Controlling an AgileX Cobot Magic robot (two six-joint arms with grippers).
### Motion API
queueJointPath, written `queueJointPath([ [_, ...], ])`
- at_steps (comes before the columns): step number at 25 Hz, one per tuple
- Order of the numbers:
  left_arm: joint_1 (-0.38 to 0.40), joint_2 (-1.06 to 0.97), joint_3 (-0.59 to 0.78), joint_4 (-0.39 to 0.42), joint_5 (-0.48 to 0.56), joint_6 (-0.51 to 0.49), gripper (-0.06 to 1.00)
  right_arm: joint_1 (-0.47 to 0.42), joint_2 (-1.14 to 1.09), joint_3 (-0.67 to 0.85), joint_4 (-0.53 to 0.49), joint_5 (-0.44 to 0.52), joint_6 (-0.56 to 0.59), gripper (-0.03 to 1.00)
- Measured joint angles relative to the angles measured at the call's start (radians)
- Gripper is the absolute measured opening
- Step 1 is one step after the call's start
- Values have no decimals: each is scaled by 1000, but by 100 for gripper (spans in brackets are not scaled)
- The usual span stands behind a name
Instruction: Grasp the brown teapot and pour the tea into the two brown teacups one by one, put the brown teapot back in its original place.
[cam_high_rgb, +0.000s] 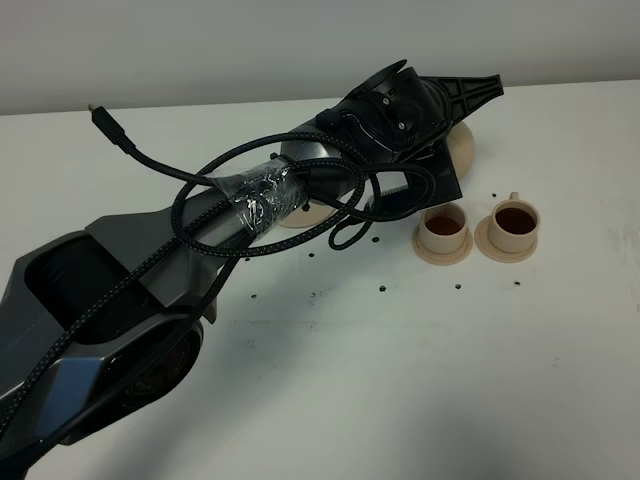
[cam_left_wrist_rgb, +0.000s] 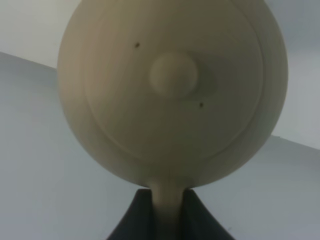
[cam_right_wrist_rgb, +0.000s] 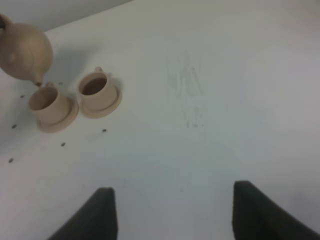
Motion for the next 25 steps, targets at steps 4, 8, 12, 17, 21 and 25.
queueJointPath([
  [4,0,0,0,1,-8,22,11,0,0,0,0,0,0,49],
  [8,0,0,0,1,-24,36,11,0,0,0,0,0,0,49],
  [12,-1,0,0,1,-25,66,11,0,0,0,0,0,0,49],
  [17,-2,0,0,1,-32,76,11,0,0,0,0,0,0,49],
  [21,-2,0,0,-1,-38,99,11,0,0,0,0,0,0,49],
  [25,-2,0,0,-3,-46,123,11,0,0,0,0,0,0,49],
])
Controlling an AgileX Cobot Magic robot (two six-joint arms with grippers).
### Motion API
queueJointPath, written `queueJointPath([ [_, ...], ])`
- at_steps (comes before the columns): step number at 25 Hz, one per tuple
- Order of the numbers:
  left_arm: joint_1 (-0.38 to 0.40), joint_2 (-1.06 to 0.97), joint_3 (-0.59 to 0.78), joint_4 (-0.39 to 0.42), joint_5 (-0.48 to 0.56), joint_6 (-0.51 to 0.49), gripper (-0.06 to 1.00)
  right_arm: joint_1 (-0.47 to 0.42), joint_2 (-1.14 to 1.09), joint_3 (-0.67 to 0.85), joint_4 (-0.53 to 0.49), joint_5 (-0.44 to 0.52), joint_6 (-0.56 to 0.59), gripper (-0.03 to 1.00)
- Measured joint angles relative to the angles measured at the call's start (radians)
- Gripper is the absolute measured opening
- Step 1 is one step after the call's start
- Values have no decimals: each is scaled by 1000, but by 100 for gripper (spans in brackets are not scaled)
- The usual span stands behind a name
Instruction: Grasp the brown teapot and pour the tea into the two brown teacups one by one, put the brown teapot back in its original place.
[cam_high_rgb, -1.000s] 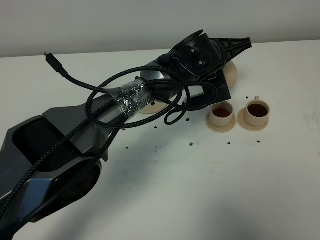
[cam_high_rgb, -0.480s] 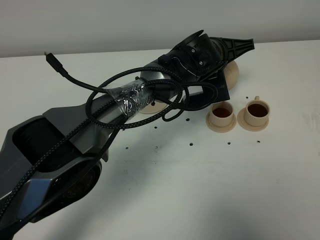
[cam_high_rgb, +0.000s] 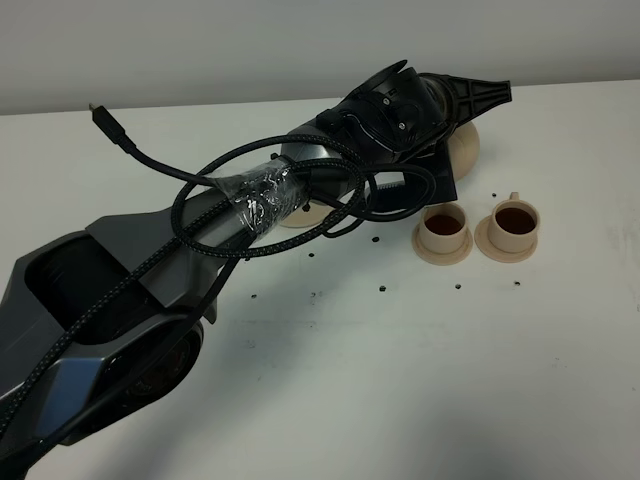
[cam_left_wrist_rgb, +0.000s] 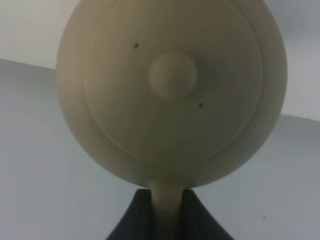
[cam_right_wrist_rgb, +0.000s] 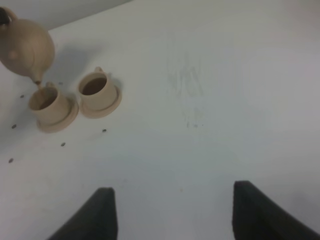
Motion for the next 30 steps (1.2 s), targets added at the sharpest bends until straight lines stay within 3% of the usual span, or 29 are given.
queueJointPath([
  [18,0,0,0,-19,-20,97,11,0,0,0,0,0,0,49],
  [30,-1,0,0,-25,-34,108,11,0,0,0,0,0,0,49],
])
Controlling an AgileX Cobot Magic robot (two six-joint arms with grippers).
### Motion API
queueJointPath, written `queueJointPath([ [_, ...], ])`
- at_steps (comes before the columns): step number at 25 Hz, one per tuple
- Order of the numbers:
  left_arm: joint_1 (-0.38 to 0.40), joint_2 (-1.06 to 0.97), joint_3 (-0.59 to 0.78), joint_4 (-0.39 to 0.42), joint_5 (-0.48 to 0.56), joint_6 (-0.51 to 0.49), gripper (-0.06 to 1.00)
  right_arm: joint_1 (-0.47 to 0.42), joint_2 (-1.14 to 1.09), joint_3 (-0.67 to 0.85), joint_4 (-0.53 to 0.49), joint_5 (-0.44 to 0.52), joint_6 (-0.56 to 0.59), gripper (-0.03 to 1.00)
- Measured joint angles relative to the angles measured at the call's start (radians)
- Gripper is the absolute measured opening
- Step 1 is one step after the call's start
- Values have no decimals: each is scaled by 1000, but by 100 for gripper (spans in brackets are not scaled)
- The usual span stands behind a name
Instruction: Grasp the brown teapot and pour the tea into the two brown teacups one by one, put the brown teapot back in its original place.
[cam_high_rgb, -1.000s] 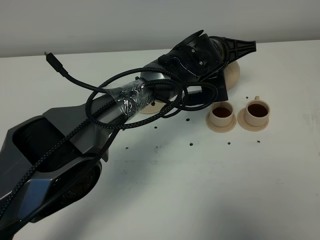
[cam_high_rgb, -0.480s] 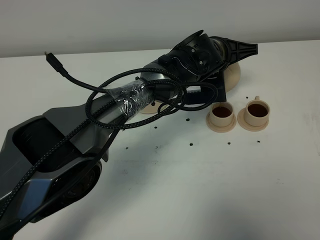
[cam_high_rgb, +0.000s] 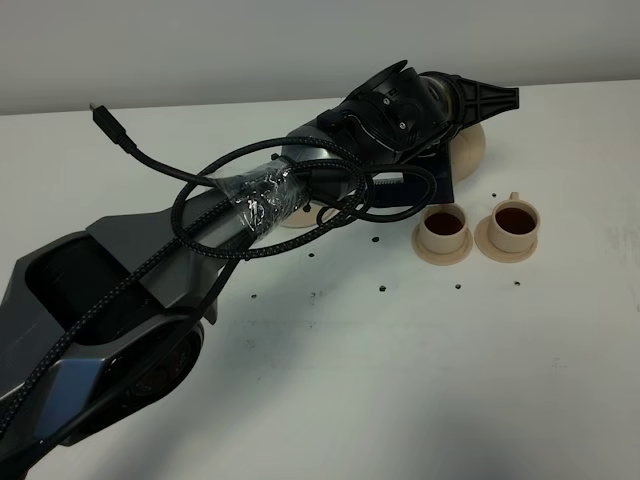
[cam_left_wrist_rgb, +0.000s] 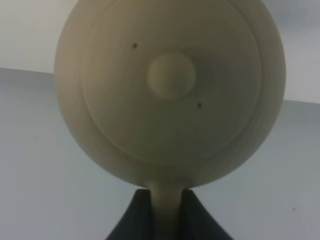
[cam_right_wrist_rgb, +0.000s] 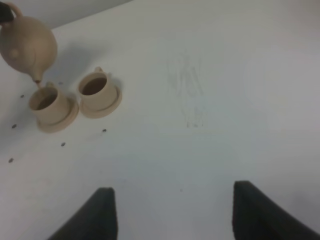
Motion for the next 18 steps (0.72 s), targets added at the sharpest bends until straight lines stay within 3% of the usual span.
queueJointPath([
  [11,-1,0,0,-45,6,1,11,0,0,0,0,0,0,49],
  [18,-1,0,0,-104,85,-1,11,0,0,0,0,0,0,49],
])
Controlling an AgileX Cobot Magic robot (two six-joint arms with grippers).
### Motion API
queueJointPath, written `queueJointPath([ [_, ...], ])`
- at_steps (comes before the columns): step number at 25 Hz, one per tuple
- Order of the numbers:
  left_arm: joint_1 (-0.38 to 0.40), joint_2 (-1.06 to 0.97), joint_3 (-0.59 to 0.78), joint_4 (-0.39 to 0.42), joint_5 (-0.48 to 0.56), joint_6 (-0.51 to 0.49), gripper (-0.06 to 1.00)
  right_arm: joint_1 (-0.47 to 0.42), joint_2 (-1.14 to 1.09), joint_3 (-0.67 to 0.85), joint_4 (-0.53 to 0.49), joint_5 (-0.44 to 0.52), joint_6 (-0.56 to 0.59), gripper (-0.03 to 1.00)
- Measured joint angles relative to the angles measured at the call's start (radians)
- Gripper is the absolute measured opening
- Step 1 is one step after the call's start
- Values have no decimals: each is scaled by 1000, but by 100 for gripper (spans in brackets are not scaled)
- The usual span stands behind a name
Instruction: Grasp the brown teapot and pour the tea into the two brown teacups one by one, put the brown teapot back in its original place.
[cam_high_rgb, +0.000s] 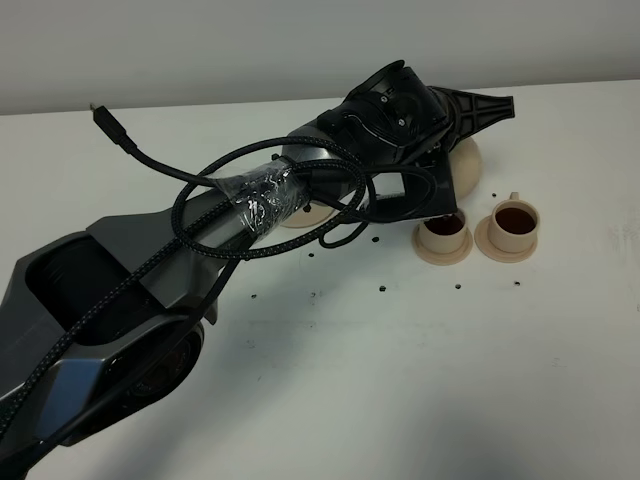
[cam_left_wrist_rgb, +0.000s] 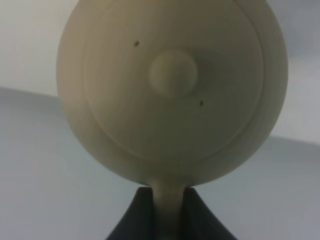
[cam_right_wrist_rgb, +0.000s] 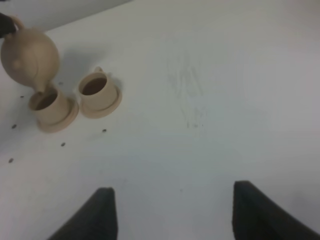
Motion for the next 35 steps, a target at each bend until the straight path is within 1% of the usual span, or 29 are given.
queueJointPath([
  [3,0,0,0,-4,11,-20,11,0,0,0,0,0,0,49],
  [8,0,-6,0,-5,26,-115,11,0,0,0,0,0,0,49],
  [11,0,-23,0,-16,49,-211,11,0,0,0,0,0,0,49],
  [14,0,-52,0,-17,100,-321,11,0,0,0,0,0,0,49],
  [18,0,-95,0,-17,222,-453,11,0,0,0,0,0,0,49],
  [22,0,-133,0,-23,381,-560,11,0,0,0,0,0,0,49],
  [26,0,-167,0,-84,540,-680,11,0,0,0,0,0,0,49],
  [28,0,-181,0,-109,613,-759,11,0,0,0,0,0,0,49],
  [30,0,-189,0,-109,619,-850,11,0,0,0,0,0,0,49],
  [32,4,-196,0,-114,620,-976,11,0,0,0,0,0,0,49],
  [35,8,-198,0,-160,622,-1158,11,0,0,0,0,0,0,49],
])
